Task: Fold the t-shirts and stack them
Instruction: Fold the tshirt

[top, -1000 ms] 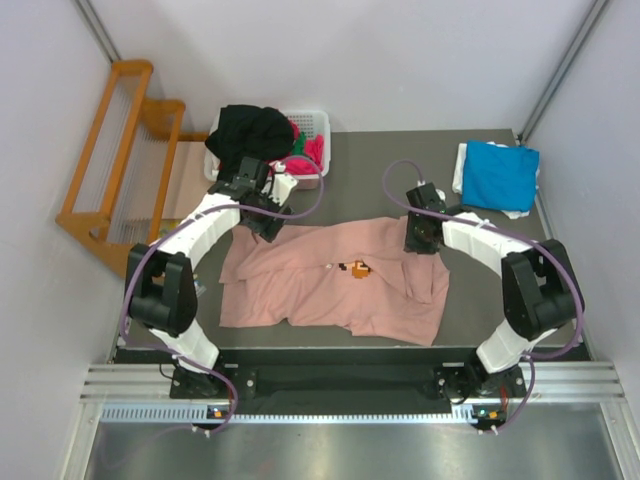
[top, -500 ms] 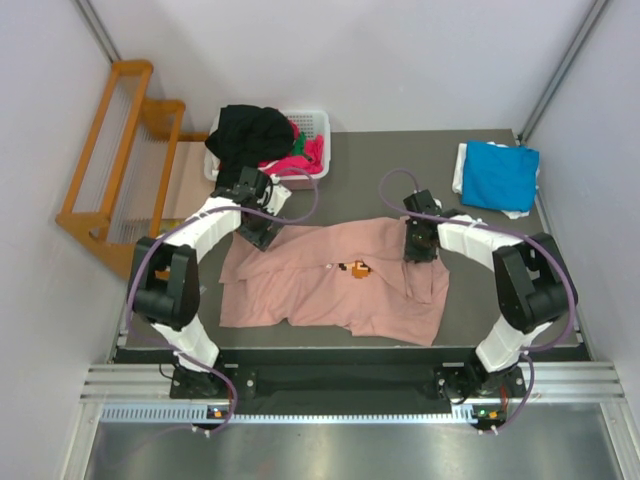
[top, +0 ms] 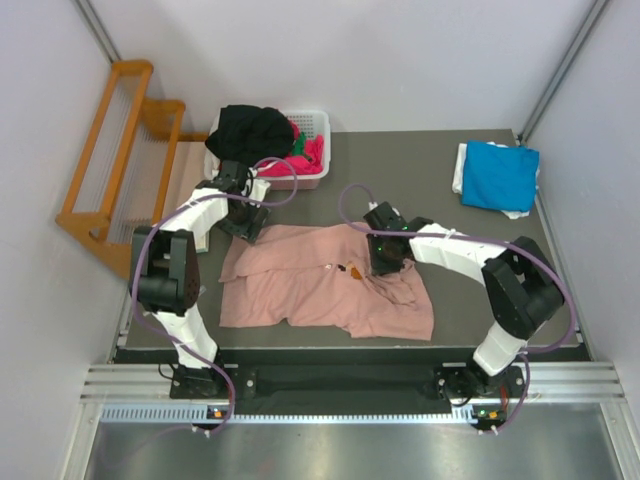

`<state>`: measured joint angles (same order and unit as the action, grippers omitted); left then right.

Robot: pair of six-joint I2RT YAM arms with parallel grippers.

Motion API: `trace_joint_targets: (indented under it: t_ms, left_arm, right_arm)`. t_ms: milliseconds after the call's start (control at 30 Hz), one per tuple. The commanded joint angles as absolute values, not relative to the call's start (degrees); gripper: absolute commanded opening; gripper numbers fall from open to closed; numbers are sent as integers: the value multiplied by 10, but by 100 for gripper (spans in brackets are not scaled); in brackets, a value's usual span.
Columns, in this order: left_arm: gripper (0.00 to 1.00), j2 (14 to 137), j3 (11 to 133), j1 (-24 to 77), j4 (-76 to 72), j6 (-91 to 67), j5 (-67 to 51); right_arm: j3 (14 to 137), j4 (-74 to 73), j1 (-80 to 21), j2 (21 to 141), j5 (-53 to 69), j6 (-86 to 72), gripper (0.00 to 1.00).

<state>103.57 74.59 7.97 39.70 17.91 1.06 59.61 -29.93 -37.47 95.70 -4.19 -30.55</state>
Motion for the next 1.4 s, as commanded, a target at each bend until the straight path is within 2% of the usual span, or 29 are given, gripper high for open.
trace_joint_targets:
  t_ms: [0, 200, 400, 600, 933, 1367]
  left_arm:
    - [77, 1029, 759, 81, 396, 173, 3]
    - [76, 1007, 751, 81, 402, 178, 3]
    - [76, 988, 749, 81, 406, 192, 4]
    - [75, 976, 751, 81, 413, 197, 9]
    - [75, 967, 754, 81, 417, 205, 20]
    - [75, 959, 759, 81, 423, 209, 30]
  right_arm:
    - [614, -323, -409, 950, -68, -320, 27]
    - [616, -336, -374, 939, -109, -306, 31]
    - [661, -359, -294, 919, -138, -287, 33]
    - [704, -358, -222, 957, -130, -273, 33]
    - [679, -309, -224, 990, -42, -300, 30]
    - [658, -301, -199, 1050, -42, -311, 29]
